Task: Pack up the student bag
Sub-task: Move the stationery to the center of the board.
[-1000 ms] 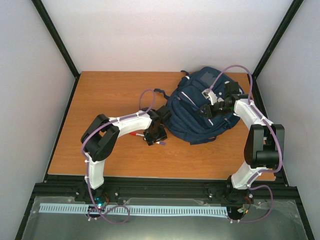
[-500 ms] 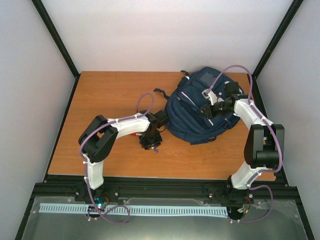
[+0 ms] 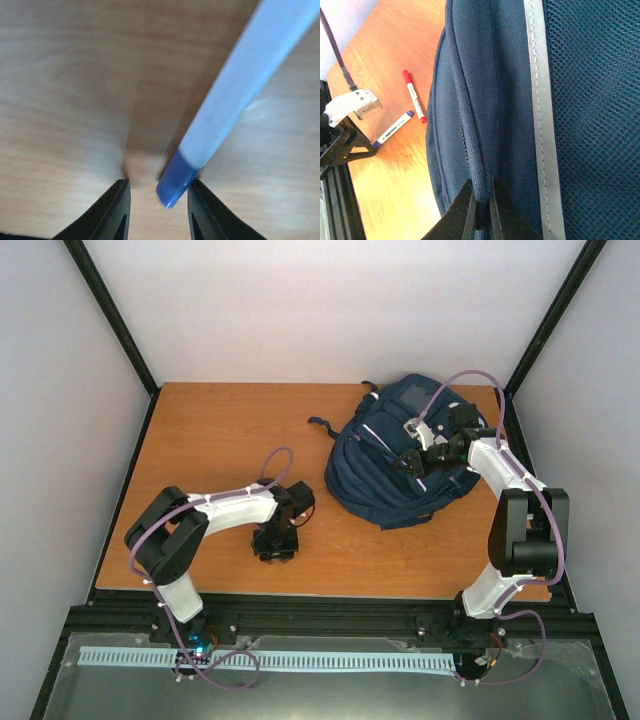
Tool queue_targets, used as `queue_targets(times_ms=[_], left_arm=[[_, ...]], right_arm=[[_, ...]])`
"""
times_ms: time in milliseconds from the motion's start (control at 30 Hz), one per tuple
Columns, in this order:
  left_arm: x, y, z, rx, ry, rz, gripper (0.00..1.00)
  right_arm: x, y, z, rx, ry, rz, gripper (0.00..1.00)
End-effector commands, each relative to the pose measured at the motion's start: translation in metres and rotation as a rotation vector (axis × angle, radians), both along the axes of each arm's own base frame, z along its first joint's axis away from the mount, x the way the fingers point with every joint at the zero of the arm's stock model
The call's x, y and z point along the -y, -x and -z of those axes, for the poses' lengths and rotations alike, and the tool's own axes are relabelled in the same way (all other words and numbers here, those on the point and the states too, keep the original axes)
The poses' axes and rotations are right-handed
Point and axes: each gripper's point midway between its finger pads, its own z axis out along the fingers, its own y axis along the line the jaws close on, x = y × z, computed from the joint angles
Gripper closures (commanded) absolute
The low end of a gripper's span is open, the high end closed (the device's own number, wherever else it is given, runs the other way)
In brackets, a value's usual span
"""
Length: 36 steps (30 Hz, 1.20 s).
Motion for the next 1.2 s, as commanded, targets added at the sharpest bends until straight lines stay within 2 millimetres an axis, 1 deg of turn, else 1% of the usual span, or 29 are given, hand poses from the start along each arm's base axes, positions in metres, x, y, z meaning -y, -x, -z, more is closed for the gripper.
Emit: queue_targets(times_ms=[0,67,133,233,267,300,333,500,600,667,800,900,1000,1167], left_arm=[[-0.007,-0.001,-0.022,0.053,0.04,0.144,0.65],[-0.001,-0.012,-0.038,0.128,0.08,0.213,0.6],[0.008,-0.024,-0.056,0.204,0.136,0.288,0.49],[0.017,-0.042,-0.082,0.301,0.156,0.384,0.4],[0.018,-0.048,-0.087,0.32,0.146,0.412,0.36],[0.02,-0.054,-0.092,0.34,0.135,0.441,0.35],[0.018,-0.059,-0.093,0.352,0.107,0.47,0.35],[0.017,-0.076,-0.082,0.331,0.011,0.589,0.35],[0.021,-0.082,-0.075,0.326,0.002,0.614,0.34],[0.023,-0.084,-0.069,0.31,-0.001,0.621,0.36],[0.026,-0.081,-0.052,0.266,0.005,0.627,0.4],[0.028,-0.077,-0.039,0.237,0.019,0.625,0.45],[0.03,-0.072,-0.026,0.202,0.031,0.619,0.52],[0.028,-0.069,-0.015,0.174,0.027,0.614,0.6]], right_arm=[[-0.008,0.01,-0.016,-0.02,-0.07,-0.029,0.97],[-0.009,0.01,-0.017,-0.02,-0.072,-0.03,0.97],[-0.009,0.01,-0.02,-0.012,-0.074,-0.033,0.97],[-0.01,0.012,-0.026,0.004,-0.088,-0.038,0.97],[-0.011,0.013,-0.028,0.009,-0.093,-0.041,0.97],[-0.011,0.013,-0.029,0.012,-0.094,-0.042,0.97],[-0.011,0.013,-0.029,0.014,-0.093,-0.042,0.97],[-0.011,0.014,-0.031,0.014,-0.098,-0.046,0.97],[-0.013,0.017,-0.037,0.033,-0.112,-0.057,0.97],[-0.015,0.02,-0.046,0.059,-0.13,-0.075,0.97],[-0.017,0.027,-0.059,0.101,-0.155,-0.1,0.97],[-0.019,0.03,-0.065,0.124,-0.167,-0.11,0.97],[-0.02,0.033,-0.069,0.133,-0.181,-0.121,0.97],[-0.021,0.034,-0.07,0.137,-0.189,-0.129,0.97]])
